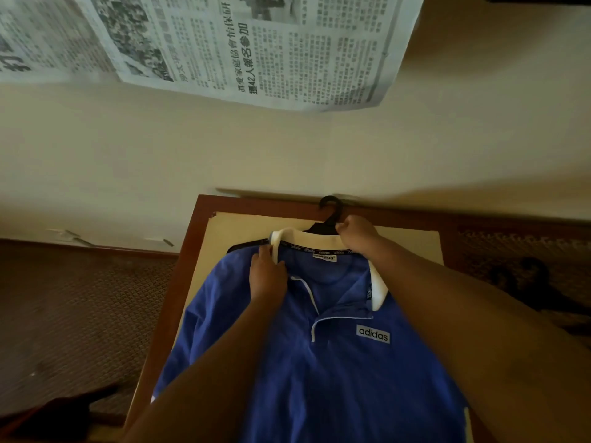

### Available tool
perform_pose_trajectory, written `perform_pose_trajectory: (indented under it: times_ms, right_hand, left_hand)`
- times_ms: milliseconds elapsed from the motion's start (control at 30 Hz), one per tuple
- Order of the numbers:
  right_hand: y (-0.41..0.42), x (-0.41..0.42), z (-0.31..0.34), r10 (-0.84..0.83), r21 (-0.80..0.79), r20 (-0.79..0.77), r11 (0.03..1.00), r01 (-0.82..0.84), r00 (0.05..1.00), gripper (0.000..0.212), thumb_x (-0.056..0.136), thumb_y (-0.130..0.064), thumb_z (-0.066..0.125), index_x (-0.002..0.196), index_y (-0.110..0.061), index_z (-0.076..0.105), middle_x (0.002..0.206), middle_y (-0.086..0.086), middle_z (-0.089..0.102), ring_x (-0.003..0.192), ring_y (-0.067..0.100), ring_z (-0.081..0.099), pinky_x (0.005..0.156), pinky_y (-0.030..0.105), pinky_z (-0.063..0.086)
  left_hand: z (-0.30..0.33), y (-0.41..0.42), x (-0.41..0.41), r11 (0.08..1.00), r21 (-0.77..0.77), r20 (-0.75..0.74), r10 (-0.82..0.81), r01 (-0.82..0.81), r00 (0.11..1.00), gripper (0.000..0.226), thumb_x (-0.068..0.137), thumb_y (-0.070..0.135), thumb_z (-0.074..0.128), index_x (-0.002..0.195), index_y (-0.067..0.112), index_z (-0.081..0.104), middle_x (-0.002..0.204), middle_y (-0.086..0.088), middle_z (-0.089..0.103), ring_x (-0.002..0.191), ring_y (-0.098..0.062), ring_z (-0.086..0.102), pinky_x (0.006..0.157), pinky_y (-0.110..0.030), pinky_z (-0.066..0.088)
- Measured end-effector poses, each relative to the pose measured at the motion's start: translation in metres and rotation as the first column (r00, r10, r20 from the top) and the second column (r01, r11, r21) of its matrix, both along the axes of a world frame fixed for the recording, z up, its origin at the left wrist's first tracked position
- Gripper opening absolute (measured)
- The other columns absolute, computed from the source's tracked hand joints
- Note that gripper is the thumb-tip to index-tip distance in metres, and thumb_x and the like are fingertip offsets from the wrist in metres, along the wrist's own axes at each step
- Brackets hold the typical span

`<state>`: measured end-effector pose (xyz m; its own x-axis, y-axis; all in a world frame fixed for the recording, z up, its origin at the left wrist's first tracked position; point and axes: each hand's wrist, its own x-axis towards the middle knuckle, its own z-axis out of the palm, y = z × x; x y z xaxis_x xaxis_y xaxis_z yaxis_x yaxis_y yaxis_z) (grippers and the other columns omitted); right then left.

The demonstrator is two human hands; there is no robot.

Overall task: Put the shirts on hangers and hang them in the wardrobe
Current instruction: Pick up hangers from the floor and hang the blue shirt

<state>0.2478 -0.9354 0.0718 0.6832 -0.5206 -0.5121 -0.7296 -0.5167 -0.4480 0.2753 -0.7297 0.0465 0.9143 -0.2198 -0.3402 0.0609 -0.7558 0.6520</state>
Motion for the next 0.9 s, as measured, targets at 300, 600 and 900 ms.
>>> perform_pose_trajectory:
  times_ms: [300, 600, 900]
  right_hand:
    - [-0.024, -0.01, 0.036, -0.003, 0.126, 0.177, 0.992, -0.02, 0.984, 0.02, 0.093, -0.005, 0.057, 0.111, -0.013, 0.063, 0.105, 0.008, 0.063, 0.096, 0.022, 0.058, 0.081, 0.029, 0.042]
    - [-0.074, -0.057, 0.086, 0.032, -0.188, 0.38, 0.981, 0.043, 0.924, 0.035, 0.096, -0.006, 0.053, 0.131, -0.002, 0.055, 0.13, 0.019, 0.058, 0.119, 0.033, 0.054, 0.097, 0.036, 0.041]
    - [-0.084, -0.092, 0.096, 0.12, -0.181, 0.312, 0.981, -0.065, 0.942, 0.029, 0.094, -0.003, 0.055, 0.122, 0.0, 0.061, 0.112, 0.018, 0.065, 0.096, 0.022, 0.058, 0.076, 0.022, 0.037]
  left_hand:
    - [0.007, 0.002, 0.027, 0.994, 0.066, -0.049, -0.081, 0.084, 0.996, 0.029, 0.103, 0.02, 0.04, 0.111, -0.002, 0.057, 0.1, -0.012, 0.061, 0.089, -0.023, 0.057, 0.076, -0.027, 0.04]
    - [0.034, -0.007, 0.03, 0.97, 0.2, 0.007, -0.145, 0.14, 0.989, 0.036, 0.102, 0.026, 0.039, 0.106, 0.001, 0.065, 0.104, -0.016, 0.067, 0.098, -0.031, 0.061, 0.075, -0.03, 0.038]
    - [0.047, -0.014, 0.025, 0.995, 0.073, 0.059, -0.067, 0.063, 0.996, 0.038, 0.1, 0.027, 0.042, 0.09, 0.003, 0.069, 0.093, -0.016, 0.069, 0.084, -0.029, 0.061, 0.071, -0.031, 0.041]
